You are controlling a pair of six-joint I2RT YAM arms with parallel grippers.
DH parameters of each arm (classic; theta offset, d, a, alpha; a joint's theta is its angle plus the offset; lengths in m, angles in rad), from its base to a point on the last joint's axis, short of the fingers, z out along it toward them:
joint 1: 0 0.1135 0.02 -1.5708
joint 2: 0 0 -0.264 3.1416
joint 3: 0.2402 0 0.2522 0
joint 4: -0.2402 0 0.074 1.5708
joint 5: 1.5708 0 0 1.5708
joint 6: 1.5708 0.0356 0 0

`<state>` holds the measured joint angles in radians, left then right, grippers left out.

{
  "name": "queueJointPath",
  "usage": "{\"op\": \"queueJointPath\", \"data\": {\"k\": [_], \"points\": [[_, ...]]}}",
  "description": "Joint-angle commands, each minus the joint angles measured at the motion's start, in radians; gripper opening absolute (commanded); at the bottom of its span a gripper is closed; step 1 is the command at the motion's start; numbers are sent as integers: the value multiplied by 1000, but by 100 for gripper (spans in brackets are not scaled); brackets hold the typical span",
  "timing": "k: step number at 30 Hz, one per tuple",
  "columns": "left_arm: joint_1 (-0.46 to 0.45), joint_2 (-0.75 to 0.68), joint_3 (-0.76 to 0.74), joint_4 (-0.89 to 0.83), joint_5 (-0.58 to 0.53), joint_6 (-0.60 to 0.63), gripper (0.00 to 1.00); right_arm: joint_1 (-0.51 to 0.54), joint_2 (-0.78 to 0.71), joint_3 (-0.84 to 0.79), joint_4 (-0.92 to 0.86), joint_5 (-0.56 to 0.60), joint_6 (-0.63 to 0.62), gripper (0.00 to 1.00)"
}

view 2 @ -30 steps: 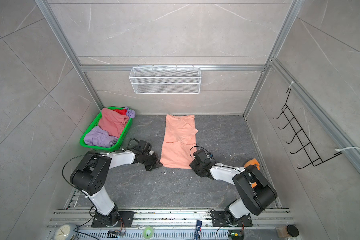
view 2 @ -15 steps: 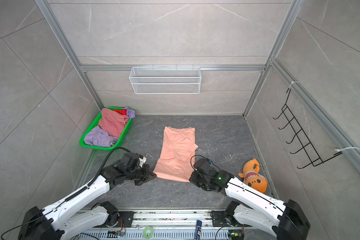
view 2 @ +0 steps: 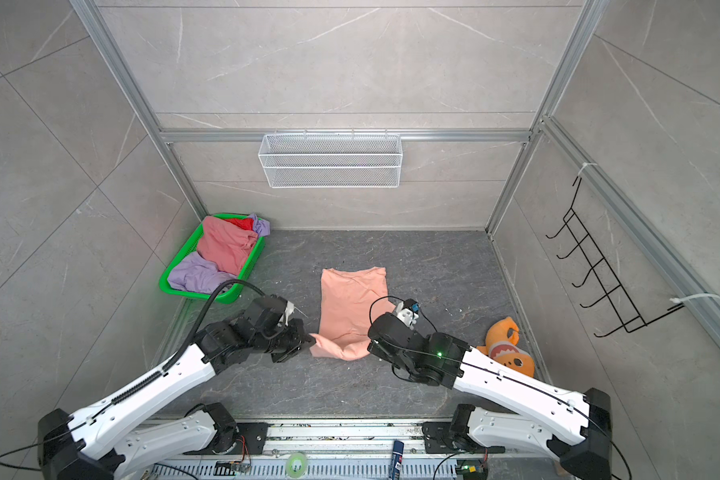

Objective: Fold and stack the t-shirts
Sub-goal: 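Fold the held near edge over toward the far edge with both grippers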

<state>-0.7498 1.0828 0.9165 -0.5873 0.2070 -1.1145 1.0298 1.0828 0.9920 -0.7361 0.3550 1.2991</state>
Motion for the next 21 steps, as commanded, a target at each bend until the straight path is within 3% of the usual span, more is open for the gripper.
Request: {"op": "queueJointPath", "data": {"k": [1,6,9,15,21], "points": [[54,120,116,51,-13,124,0,-48,88,83,0,94,-89,3],[155,303,289,68,42,213,0,-211,231,149,138,-36,-173,3],[225,418,357,120,130,226,0,-318,317,187,214,-109,-211,3],[340,685,529,150,238,256,0,-472,601,357,291,-277,-268,5],[413,983,780,180,332,257,0,-557,847,531,302,-295,-241,4]]}}
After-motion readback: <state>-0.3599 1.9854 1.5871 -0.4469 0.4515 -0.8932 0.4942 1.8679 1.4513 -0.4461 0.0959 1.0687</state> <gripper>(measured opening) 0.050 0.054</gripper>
